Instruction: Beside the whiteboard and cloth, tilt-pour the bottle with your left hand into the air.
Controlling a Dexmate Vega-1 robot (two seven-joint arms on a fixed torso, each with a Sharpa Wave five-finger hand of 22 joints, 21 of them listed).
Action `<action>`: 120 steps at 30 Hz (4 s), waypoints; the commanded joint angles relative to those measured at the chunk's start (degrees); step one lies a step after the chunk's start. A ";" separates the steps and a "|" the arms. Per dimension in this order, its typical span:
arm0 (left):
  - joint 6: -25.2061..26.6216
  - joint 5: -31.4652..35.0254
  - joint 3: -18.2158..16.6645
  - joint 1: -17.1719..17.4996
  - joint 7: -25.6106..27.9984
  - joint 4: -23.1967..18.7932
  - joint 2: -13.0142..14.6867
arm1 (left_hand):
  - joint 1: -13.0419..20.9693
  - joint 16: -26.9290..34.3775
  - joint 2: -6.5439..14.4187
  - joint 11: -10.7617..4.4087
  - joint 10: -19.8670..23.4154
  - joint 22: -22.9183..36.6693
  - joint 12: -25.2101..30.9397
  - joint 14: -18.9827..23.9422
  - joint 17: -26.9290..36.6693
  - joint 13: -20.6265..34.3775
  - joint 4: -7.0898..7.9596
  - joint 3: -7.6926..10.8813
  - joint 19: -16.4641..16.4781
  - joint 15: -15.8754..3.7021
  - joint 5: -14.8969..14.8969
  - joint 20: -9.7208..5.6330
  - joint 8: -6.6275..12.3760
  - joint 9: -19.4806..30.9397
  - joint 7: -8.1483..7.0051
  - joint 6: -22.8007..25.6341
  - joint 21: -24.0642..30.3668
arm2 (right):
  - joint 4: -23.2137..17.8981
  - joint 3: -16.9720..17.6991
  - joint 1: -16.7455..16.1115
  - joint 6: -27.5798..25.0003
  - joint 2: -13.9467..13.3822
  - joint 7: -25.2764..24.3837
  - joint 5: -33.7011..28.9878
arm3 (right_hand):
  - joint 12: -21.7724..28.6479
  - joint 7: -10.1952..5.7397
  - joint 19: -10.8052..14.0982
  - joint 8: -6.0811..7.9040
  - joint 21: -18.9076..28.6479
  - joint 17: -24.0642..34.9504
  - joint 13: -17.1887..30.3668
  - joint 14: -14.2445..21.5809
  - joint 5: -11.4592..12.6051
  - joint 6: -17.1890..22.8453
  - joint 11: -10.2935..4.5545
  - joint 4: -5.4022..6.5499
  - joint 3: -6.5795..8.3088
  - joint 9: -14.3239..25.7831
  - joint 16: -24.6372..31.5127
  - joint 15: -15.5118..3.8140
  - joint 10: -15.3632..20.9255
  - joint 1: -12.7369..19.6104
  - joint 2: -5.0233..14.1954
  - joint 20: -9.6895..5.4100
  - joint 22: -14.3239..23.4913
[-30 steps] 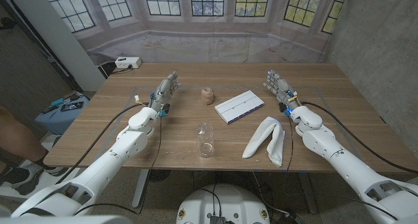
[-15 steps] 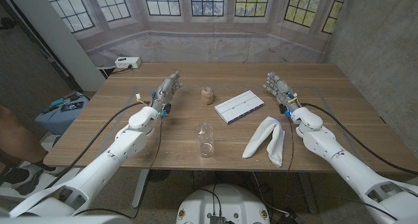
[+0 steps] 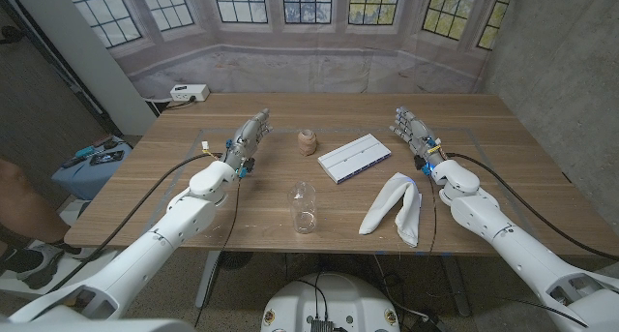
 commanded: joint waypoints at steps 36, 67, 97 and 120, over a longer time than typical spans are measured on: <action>2.39 2.96 -0.62 7.57 -0.33 -12.95 8.09 | 3.29 -0.24 -2.56 -0.52 -0.91 0.29 -0.02 -0.63 -0.03 -0.04 -6.47 -0.16 1.47 -0.57 0.64 -1.01 -0.17 0.06 -0.08 -1.53 -2.81 | 2.94 -0.22 3.46 1.52 -0.18 1.47 -1.75 | 0.22 0.61 -0.24 -0.01 0.31 -0.74 0.09 -1.06 -0.42 -1.50 0.25 -2.10 0.66 0.11 0.35 0.24 -1.37 1.65 -0.43 0.51 0.09; 2.70 3.80 -2.50 13.34 -2.41 -20.54 14.37 | 5.68 -0.21 -4.61 0.22 -1.44 0.32 0.01 -0.73 0.05 0.03 -10.77 -0.79 2.81 -0.29 0.86 -0.56 -0.13 0.08 0.23 -2.82 -4.91 | 3.18 -0.60 4.96 -0.30 -1.16 1.42 -2.64 | 0.41 1.23 -0.35 0.05 0.34 -1.06 0.10 -1.32 -0.59 -2.11 0.02 -3.21 0.92 0.10 0.51 0.31 -1.54 2.21 -0.61 0.42 0.08; 1.00 5.05 -1.94 15.28 -8.42 -24.63 19.41 | 7.80 0.05 -5.30 1.86 -2.39 0.41 0.16 -0.73 0.17 0.18 -12.74 -1.04 3.88 0.99 0.72 0.49 0.51 0.26 3.33 -1.69 -6.79 | -0.38 0.77 1.17 -1.48 -2.99 -1.64 -2.28 | 0.56 1.67 -0.44 0.05 0.36 -1.21 0.12 -1.42 -0.63 -2.81 0.32 -4.03 1.08 0.10 0.65 0.31 -1.55 2.60 -0.71 -0.14 0.07; -1.21 6.64 -1.82 14.88 -13.02 -24.95 22.48 | 9.35 -0.07 -5.45 1.56 -2.46 0.46 0.27 -0.88 0.23 0.31 -13.25 -0.86 4.32 1.22 0.80 0.62 0.53 0.32 3.12 -1.32 -7.72 | -4.15 2.03 -0.83 -3.70 -4.67 -3.06 -1.09 | 0.60 2.08 -0.38 0.08 0.41 -1.24 0.17 -1.43 -0.63 -3.31 0.71 -4.54 1.09 0.10 0.77 0.74 -1.70 2.68 -0.84 -0.17 0.06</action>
